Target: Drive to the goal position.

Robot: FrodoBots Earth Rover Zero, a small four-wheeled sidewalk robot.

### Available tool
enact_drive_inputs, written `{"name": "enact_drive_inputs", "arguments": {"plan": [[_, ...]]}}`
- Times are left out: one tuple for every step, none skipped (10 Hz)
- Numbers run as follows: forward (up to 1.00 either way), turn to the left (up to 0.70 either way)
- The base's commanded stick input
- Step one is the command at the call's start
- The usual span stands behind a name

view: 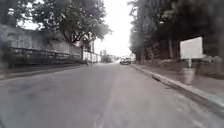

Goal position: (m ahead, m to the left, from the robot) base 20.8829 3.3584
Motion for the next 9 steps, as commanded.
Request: {"name": "enact_drive_inputs", "arguments": {"plan": [[1.0, -0.4], [1.0, -0.18], [1.0, 0.0], [1.0, 0.0], [1.0, 0.0], [1.0, 0.0], [1.0, 0.0], [1.0, 0.0], [1.0, 0.0]]}}
